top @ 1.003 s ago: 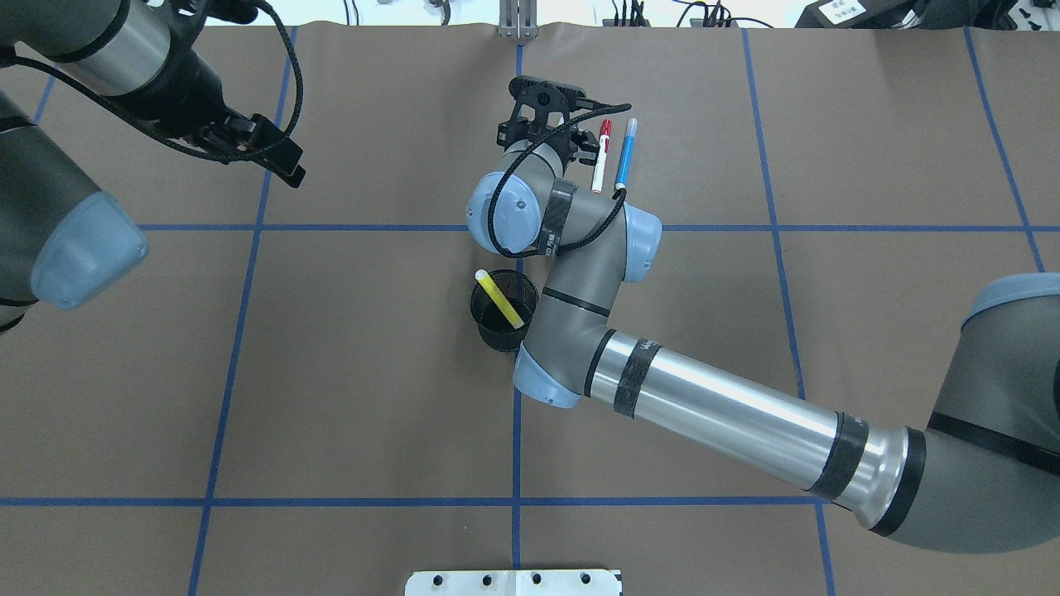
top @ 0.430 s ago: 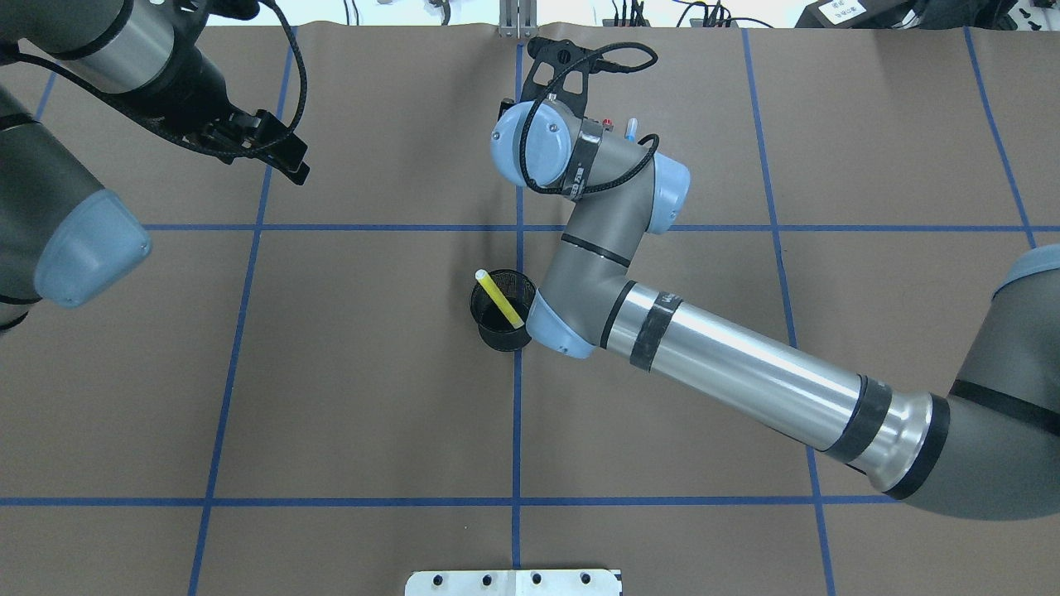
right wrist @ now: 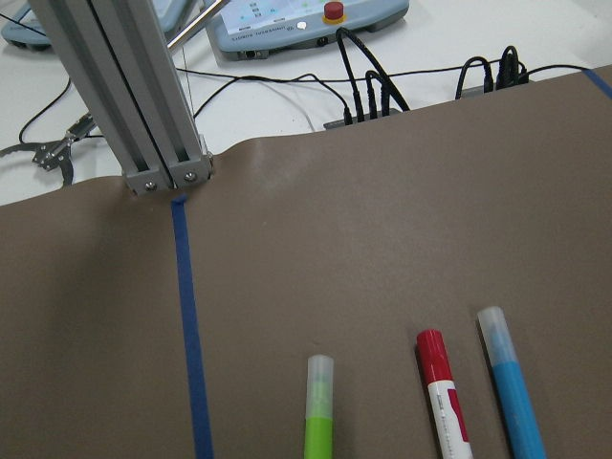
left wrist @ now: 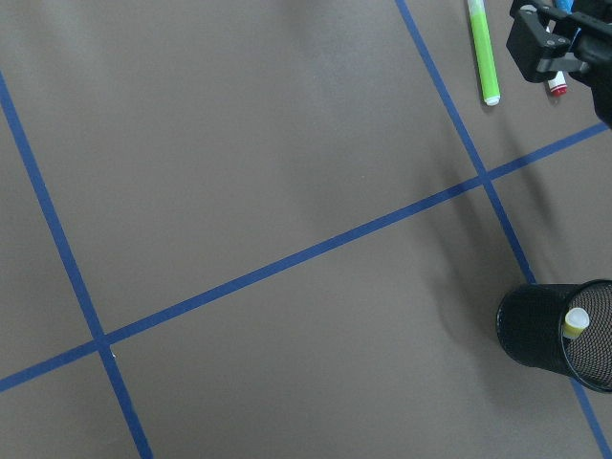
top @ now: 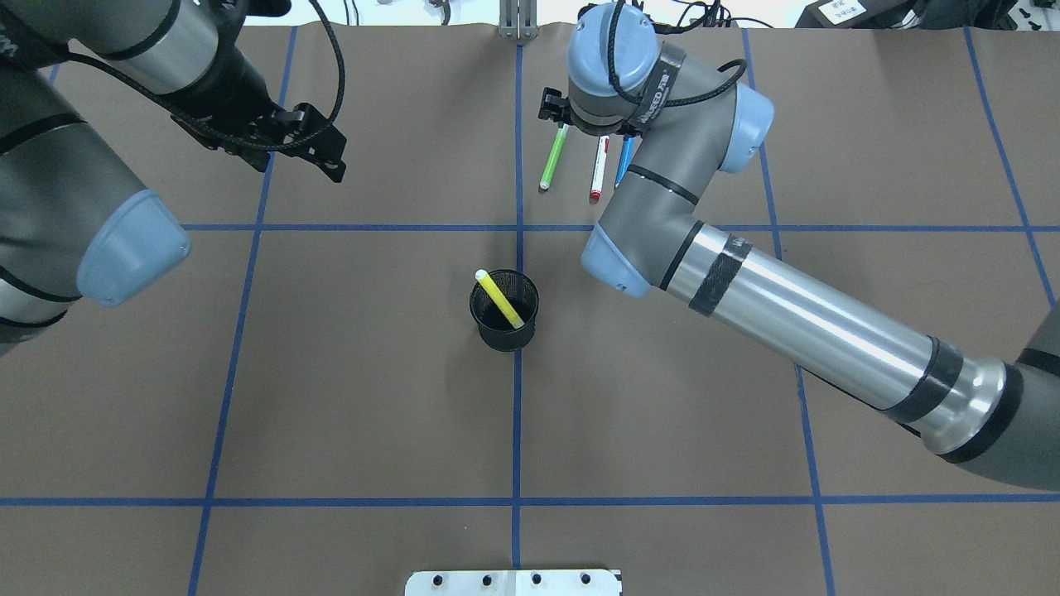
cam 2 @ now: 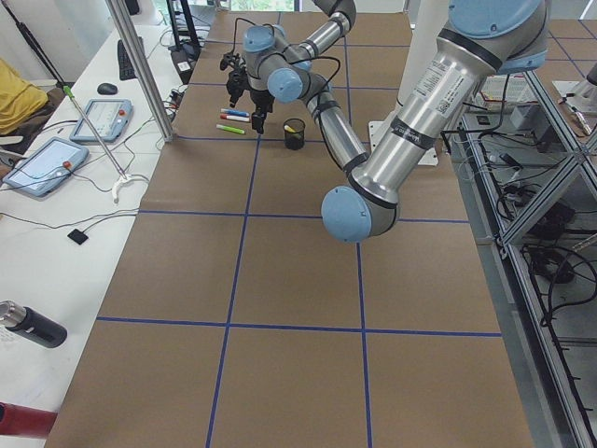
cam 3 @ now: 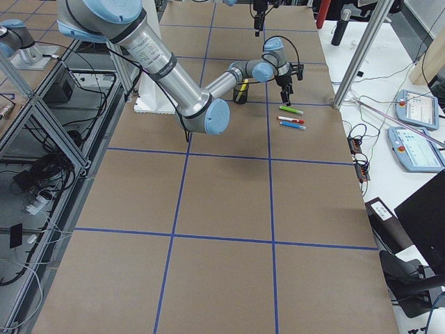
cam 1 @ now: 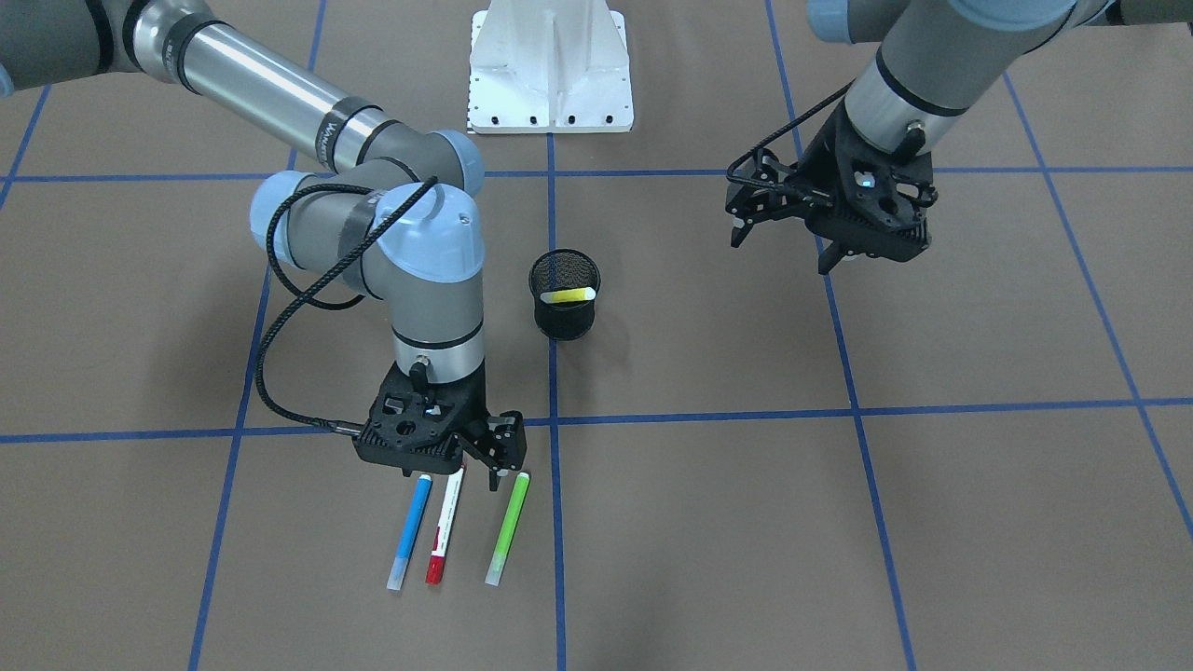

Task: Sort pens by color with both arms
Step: 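Raise the right gripper away while the left gripper moves toward the cup, then lower the left gripper onto the yellow highlighter in the cup and grasp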

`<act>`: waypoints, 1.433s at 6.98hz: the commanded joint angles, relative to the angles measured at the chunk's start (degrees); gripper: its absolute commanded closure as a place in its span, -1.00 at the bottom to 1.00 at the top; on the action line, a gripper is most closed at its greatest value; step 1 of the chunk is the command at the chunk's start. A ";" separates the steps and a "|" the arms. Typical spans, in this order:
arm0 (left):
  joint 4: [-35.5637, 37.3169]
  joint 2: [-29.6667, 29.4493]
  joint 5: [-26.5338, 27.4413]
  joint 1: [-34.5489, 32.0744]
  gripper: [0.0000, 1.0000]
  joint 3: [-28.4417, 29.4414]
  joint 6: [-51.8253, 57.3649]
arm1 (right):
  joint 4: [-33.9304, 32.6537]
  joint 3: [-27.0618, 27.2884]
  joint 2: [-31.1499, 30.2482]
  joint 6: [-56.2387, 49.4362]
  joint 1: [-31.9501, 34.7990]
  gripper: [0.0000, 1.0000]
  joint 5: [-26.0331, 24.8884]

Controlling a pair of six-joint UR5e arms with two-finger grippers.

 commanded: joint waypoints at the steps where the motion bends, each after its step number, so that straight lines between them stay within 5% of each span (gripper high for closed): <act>1: -2.57 -3.94 0.00 3.79 -0.99 4.57 -10.41 | -6.63 8.62 -4.75 -6.50 4.87 -0.99 14.13; 3: -16.93 -5.26 0.09 6.61 -0.99 14.39 -20.69 | -10.74 15.99 -10.90 -13.16 6.29 -0.99 18.50; 5: -20.08 -7.89 0.18 9.24 -0.98 20.31 -25.56 | -26.79 22.86 -11.10 -21.95 6.91 -0.99 19.64; 6: -20.08 -8.60 0.18 10.30 -0.96 21.81 -26.01 | -28.43 23.94 -11.54 -22.94 6.91 -0.99 19.65; 8: -20.17 -9.13 0.44 11.80 -0.72 22.62 -26.37 | -28.44 24.12 -11.63 -22.95 6.91 -0.99 19.56; 10: -22.27 -9.66 0.44 13.12 -0.11 23.93 -26.45 | -28.44 24.12 -11.63 -22.95 6.91 -0.99 19.47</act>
